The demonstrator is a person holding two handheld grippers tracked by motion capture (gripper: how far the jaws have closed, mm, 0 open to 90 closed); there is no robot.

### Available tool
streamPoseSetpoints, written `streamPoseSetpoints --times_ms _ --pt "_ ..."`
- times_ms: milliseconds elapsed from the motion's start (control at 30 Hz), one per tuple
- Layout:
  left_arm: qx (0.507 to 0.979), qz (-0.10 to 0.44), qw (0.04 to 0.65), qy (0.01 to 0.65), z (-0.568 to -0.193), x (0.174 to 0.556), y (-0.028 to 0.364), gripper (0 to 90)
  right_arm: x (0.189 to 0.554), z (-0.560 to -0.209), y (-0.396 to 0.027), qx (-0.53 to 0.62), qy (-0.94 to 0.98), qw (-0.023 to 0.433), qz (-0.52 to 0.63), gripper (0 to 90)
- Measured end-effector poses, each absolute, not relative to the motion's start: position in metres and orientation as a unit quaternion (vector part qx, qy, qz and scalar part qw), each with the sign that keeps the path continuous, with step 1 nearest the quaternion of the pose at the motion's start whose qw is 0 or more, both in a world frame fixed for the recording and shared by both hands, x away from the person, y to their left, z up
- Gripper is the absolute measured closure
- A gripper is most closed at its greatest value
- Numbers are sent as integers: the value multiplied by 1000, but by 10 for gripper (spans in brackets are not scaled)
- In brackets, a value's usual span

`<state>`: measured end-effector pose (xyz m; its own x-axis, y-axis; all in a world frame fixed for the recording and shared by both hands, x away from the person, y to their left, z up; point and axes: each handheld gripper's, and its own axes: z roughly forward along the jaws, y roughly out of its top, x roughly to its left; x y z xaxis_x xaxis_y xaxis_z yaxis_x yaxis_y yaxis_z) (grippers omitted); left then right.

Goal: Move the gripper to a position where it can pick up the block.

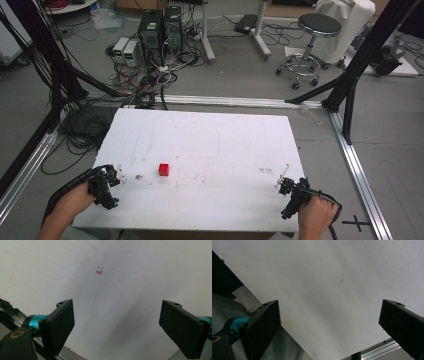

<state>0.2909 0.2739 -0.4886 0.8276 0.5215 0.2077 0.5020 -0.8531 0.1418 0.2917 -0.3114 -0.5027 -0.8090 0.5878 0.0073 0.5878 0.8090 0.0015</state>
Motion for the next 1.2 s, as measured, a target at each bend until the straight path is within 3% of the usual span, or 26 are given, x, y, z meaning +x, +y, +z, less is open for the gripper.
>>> streamPoseSetpoints --times_ms 700,1200 --pt "955 126 43 265 -489 290 274 134 292 -504 -311 -307 -952 5 -7 31" --pt "974 133 49 178 -484 309 259 135 290 -503 -315 -313 -950 4 -21 31"
